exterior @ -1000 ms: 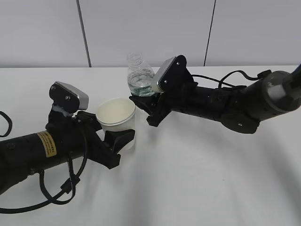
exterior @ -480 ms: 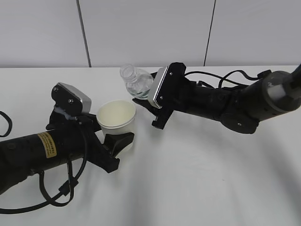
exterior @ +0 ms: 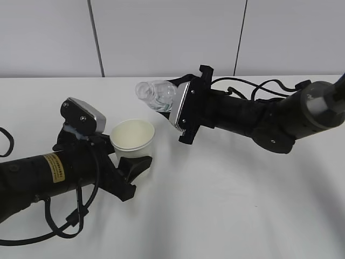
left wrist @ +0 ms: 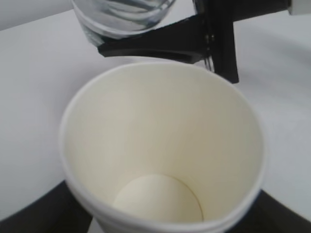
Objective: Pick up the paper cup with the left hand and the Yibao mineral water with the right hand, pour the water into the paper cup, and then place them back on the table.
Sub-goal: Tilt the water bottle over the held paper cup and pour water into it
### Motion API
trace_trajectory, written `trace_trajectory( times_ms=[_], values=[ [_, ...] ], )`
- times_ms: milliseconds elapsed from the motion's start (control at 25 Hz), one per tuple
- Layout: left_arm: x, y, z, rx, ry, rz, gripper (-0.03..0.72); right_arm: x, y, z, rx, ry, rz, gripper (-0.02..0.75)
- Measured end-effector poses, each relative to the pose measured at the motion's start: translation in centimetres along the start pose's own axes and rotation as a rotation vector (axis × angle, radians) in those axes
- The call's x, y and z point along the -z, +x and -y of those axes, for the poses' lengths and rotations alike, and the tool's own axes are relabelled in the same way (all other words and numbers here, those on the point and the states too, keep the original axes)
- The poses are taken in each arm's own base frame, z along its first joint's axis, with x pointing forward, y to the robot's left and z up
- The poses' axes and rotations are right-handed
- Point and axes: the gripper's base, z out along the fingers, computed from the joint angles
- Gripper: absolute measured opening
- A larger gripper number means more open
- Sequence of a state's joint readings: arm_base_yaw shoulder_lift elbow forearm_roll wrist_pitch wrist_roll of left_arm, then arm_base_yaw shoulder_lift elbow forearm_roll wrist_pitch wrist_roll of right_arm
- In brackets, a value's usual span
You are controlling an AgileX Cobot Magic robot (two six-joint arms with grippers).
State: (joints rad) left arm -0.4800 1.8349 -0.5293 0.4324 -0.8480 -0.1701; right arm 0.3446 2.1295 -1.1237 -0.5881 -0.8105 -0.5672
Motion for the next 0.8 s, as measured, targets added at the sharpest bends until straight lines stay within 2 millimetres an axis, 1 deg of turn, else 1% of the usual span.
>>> trace_trajectory(
  times_ms=[280, 800],
  values=[
    [0.0, -0.19, 0.03, 0.0, 0.004, 0.021, 0.454, 0.0, -0.03, 0.08, 0.123, 0.009, 0.002, 0.475],
    [0.01, -0.32, 0.36, -0.027, 0.039, 0.036, 0.454, 0.01, -0.22, 0.34, 0.274, 0.04, 0.019, 0.475]
  ],
)
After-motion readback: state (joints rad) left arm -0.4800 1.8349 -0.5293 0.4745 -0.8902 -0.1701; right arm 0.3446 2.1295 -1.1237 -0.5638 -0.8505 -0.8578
